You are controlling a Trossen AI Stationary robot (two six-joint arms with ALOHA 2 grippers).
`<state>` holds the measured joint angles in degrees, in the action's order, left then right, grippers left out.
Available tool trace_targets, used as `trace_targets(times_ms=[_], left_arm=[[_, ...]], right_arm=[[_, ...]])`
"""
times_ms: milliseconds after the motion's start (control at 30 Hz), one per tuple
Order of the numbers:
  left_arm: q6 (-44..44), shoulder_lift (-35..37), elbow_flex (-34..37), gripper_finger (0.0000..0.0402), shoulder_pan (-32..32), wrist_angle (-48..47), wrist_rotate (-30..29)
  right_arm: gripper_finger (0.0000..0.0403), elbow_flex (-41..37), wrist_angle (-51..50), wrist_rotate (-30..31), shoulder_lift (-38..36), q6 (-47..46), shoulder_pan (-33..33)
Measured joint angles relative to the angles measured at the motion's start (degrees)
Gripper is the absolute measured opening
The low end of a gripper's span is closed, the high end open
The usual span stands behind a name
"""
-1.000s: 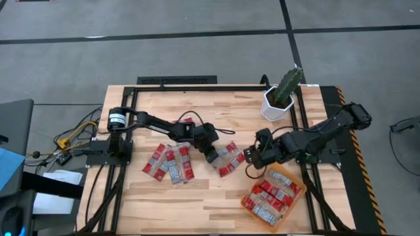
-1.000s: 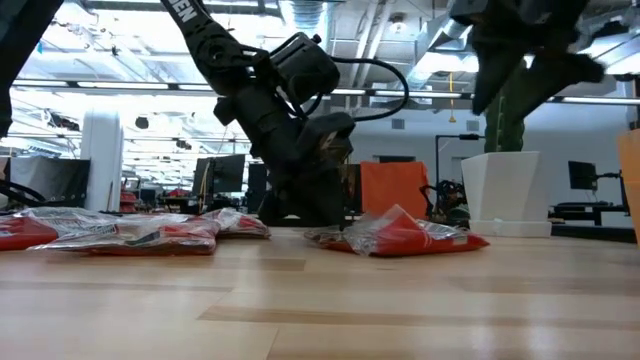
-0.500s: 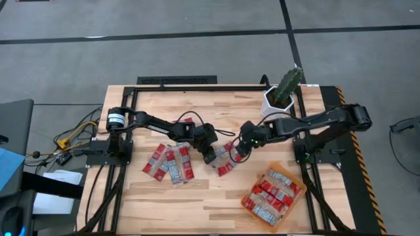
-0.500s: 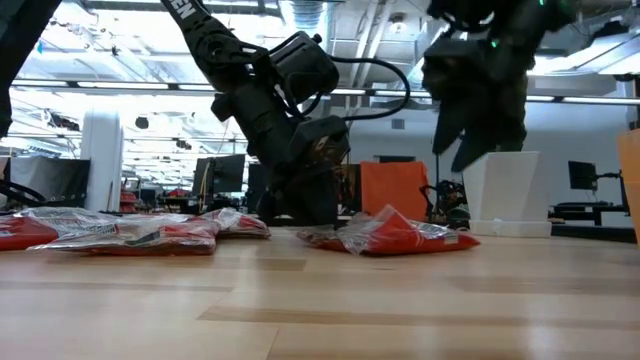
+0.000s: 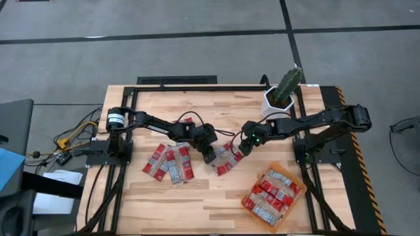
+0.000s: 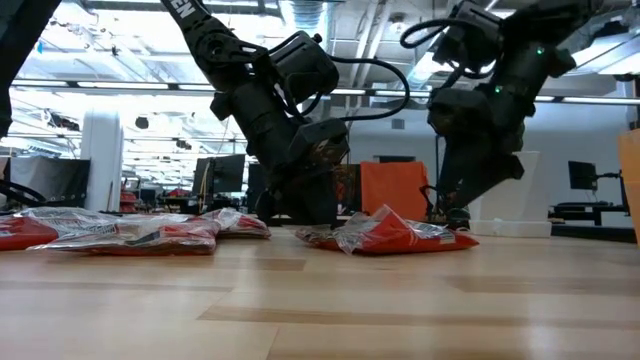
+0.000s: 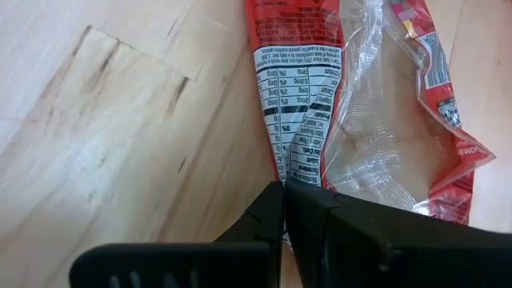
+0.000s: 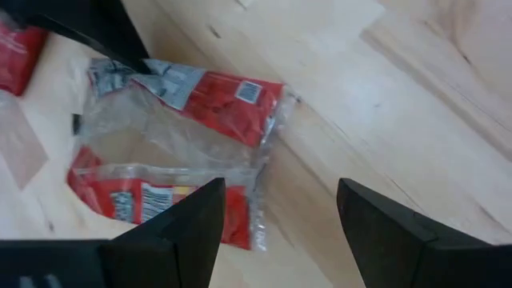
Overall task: Sort popcorn bags into baskets
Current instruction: Put the red popcorn bag into the orange bin
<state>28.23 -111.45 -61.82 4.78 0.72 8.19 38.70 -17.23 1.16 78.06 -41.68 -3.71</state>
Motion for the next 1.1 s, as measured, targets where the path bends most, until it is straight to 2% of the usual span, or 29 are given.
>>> trace_targets(times_ms=[300, 567, 667, 800, 1033, 1100], left_arm=[[0.2, 0.0, 0.0, 0.0000, 0.0, 0.1, -1.0], [0.4, 0.0, 0.0, 0.0000, 0.0, 0.2, -1.4], [0.4, 0.0, 0.0, 0.0000, 0.0, 0.3, -1.6], [0.3, 0.0, 0.0, 0.0000, 0.0, 0.3, -1.6], [0.3, 0.0, 0.0, 0.0000, 0.0, 0.5, -2.1], [0.3, 0.1, -0.1, 0.0000, 0.0, 0.4, -2.1]], right_arm=[[0.0265, -0.9, 5.4, -1.8, 4.9, 0.8, -0.6], [0.0265, -0.9, 13.8, -9.1, 12.7, -0.9, -0.8], [0.0254, -0.4, 14.1, -9.6, 14.3, -1.5, -0.8], [0.0197, -0.3, 14.1, -9.6, 14.7, -2.2, -0.8], [0.0034, -0.4, 13.7, -10.6, 14.0, -1.7, -1.9], [0.0012, -0.4, 13.7, -10.8, 13.7, -1.5, -1.9]])
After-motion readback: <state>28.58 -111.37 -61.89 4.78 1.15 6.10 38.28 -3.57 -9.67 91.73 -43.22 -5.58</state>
